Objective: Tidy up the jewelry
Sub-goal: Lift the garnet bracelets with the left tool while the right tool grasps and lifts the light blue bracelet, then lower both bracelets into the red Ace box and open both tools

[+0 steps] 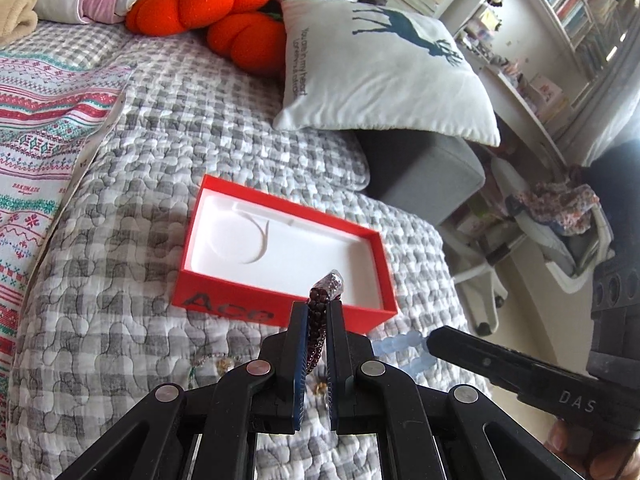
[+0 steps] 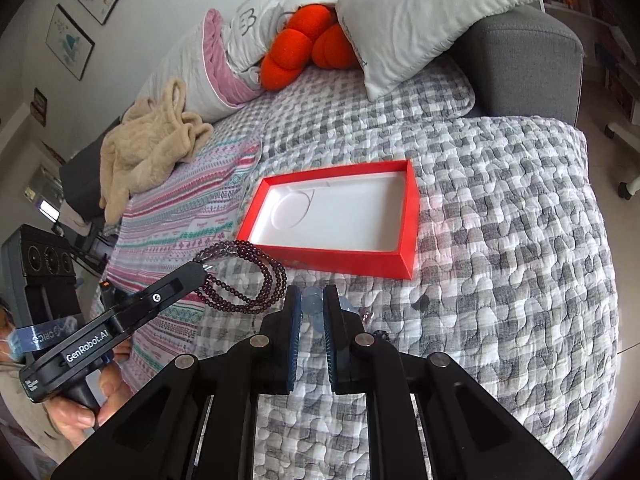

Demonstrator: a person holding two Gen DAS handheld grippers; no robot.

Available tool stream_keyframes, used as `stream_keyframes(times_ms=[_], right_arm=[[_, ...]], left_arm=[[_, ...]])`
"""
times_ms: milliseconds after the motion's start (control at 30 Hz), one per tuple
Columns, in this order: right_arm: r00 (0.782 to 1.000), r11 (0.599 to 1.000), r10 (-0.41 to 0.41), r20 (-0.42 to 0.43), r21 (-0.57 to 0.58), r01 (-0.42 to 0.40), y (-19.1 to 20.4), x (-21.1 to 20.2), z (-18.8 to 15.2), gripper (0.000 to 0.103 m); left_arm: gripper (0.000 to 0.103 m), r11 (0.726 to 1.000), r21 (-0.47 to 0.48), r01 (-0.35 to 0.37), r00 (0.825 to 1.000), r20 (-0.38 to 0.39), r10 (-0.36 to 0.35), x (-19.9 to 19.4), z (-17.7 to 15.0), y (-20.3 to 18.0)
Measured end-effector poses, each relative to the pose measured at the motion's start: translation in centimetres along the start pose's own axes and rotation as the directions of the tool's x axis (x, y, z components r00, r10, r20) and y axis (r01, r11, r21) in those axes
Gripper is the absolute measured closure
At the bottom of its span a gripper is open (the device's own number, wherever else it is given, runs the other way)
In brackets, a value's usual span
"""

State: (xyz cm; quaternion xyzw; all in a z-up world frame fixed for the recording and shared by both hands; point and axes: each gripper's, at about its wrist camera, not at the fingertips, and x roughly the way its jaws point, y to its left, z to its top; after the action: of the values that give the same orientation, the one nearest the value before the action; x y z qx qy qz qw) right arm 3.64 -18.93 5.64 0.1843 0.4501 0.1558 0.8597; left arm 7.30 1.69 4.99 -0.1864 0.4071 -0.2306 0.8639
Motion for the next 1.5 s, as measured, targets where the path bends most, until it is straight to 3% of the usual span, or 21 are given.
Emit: stream_keyframes(times_ms=[333,600,833,1100,1400,1467,1500], right_arm=[[0.991,0.999,0.008,0.132,0.049,-0.015,-0.4,-2.0,3.5,0.091],[0.984,0.997,-0.043,0.175,0.067,0.032,-0.9,-0.5,5.3,0.091],[0.989,0.999,0.012,0.148,0.033,-0.017,0.8,2.7,5.5,0.091],[0.990,0.993,-0.101,0.103,0.068,0.094,-2.6,5.4,5.2,0.091],[0.986,0.992,-0.120,0.116,0.055,0.115,-3.6,5.1,5.2,0.090],[0.984,0.990,-0.139,0.115,0.039,0.135,-3.3,4.6,5.2,0.088],[0.982,0.989,-0.149,0.119,0.029,0.146,-3.1,4.2,5.1,0.082]], left_arm=[[0.101,0.992,-0.110,0.054,0.994,0.098,-0.044,3.7,2.8,1.7],[0.103,0.989,-0.114,-0.097,0.991,0.080,0.107,6.1,2.5,4.2],[0.103,0.981,-0.055,-0.186,0.980,0.059,0.190,7.0,2.1,4.2],[0.103,0.966,0.017,-0.257,0.965,0.056,0.256,7.4,1.8,3.5],[0.103,0.949,0.072,-0.306,0.951,0.055,0.303,7.2,1.6,2.6],[0.095,0.945,0.090,-0.313,0.949,0.061,0.308,6.6,1.5,2.0],[0.081,0.944,0.101,-0.314,0.949,0.064,0.309,6.3,1.4,1.7]])
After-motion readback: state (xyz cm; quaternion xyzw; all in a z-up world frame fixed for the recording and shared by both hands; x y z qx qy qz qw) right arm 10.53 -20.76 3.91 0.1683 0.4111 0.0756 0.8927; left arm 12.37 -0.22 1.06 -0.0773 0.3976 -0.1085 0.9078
